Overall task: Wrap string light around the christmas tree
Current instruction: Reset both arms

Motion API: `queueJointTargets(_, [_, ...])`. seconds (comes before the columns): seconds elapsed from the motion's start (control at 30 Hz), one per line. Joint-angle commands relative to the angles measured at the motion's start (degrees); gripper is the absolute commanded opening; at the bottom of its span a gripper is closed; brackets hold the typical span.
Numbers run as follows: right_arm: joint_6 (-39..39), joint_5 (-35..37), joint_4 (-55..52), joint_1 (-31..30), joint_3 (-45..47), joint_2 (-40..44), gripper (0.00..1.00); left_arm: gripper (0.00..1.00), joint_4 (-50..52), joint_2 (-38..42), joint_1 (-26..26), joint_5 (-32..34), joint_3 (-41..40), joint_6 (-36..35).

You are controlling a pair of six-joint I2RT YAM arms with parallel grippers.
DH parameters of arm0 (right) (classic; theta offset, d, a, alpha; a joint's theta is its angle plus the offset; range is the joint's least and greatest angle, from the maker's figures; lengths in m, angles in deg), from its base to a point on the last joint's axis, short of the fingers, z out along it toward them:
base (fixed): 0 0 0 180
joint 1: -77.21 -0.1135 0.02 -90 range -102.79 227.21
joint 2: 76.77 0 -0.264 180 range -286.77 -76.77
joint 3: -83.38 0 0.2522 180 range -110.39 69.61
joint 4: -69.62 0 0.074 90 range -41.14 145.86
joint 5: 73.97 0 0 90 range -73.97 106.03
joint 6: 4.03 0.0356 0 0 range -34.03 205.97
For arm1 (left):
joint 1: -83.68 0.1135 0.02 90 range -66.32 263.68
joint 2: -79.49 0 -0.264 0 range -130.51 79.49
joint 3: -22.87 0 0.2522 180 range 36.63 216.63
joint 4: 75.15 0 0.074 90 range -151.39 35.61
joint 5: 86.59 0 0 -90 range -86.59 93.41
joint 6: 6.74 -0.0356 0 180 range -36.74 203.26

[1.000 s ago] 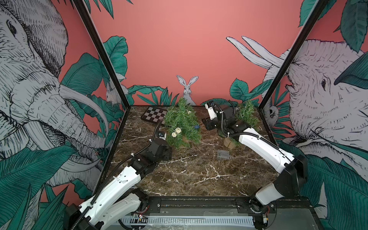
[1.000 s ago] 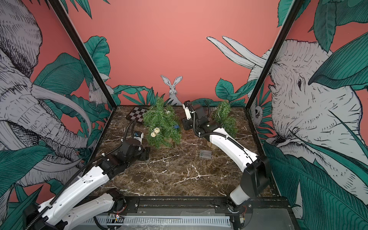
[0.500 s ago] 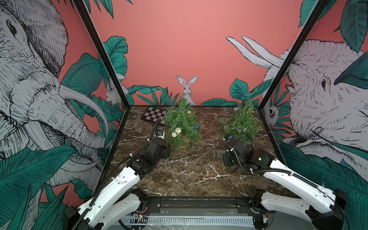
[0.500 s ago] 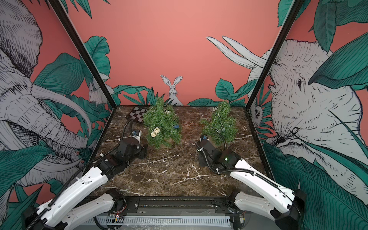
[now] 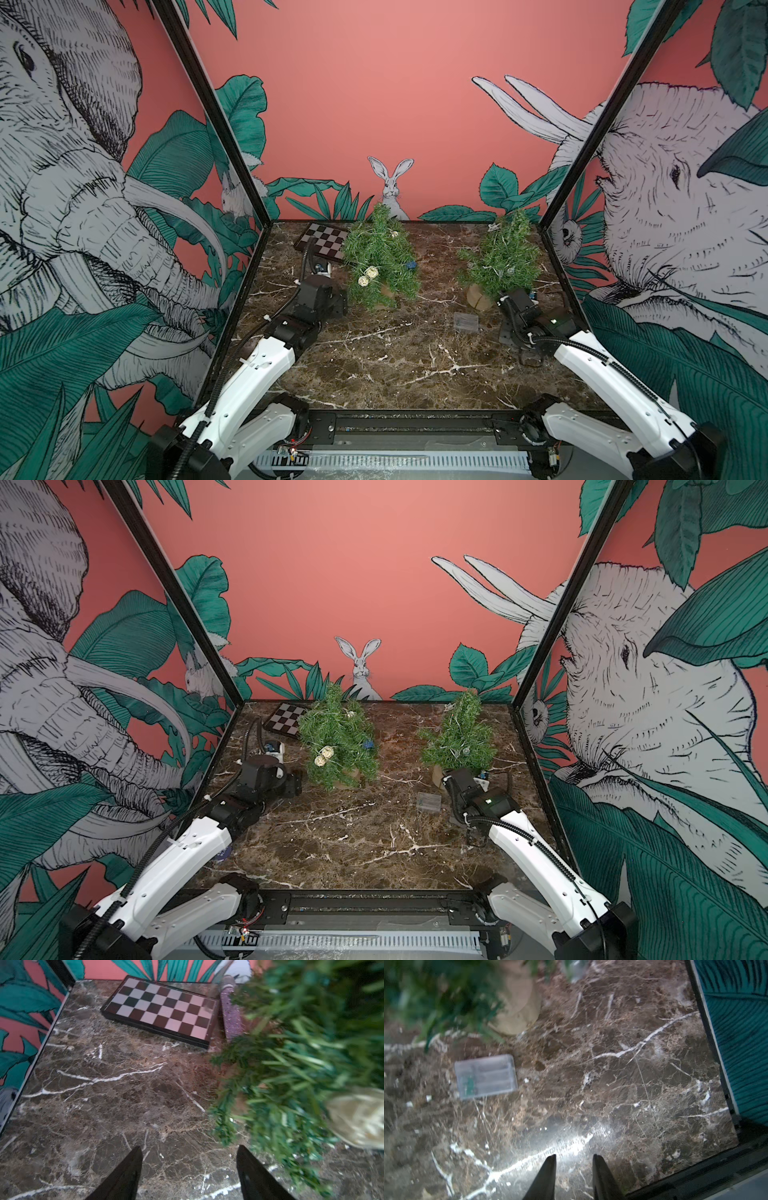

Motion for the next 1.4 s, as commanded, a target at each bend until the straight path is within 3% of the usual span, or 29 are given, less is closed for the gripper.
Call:
queueJointTargets(0.0, [3.6, 0.28, 9.88, 8.21, 2.82, 0.98, 0.35, 0.73, -3.17, 0.45, 4.24, -3.25, -1.01, 4.27])
queueJointTargets(0.1, [-0.55, 1.69, 20.32, 14.63, 4.03, -0.48, 0.37, 0.73, -4.86, -0.43, 4.89, 3.84, -0.86, 3.88])
queueJointTargets(0.33, [-22.69, 17.17, 56.89, 15.94, 15.48, -6.85, 0.49, 0.76, -24.15, -1.29, 4.96, 22.41, -9.47, -7.69])
queueJointTargets(0.47, [-26.9, 18.18, 69.23, 16.56, 18.73, -11.07, 0.51, 0.8, -30.37, -4.52, 5.0, 30.2, -11.78, -14.97])
queueJointTargets(0.53, [-32.65, 18.26, 76.76, 16.57, 19.85, -13.16, 0.5, 0.81, -34.22, -5.78, 5.07, 32.15, -13.35, -17.69])
queueJointTargets(0.7, [-42.38, 18.07, 85.7, 17.07, 23.1, -15.14, 0.52, 0.82, -44.65, -7.49, 7.47, 28.16, -18.82, -18.7])
queueJointTargets(0.93, [-45.98, 14.1, 102.86, 17.97, 29.57, -20.45, 0.52, 0.83, -58.75, -16.28, 10.2, 20.23, -22.46, -19.61])
queueJointTargets(1.13, [-46.68, 11.9, 107.89, 18.08, 31.03, -22.26, 0.52, 0.83, -65.41, -20.55, 12.53, 14.86, -23.32, -21.12])
queueJointTargets(1.3, [-47.93, 8.38, 120.84, 18.23, 33.74, -28.47, 0.52, 0.83, -74.16, -23.6, 14.72, 9.99, -25.35, -23.32])
queueJointTargets(1.37, [-47.59, 7.9, 119.95, 18.23, 33.98, -27.97, 0.52, 0.83, -77.66, -25.49, 15.13, 9.02, -26.07, -23.58])
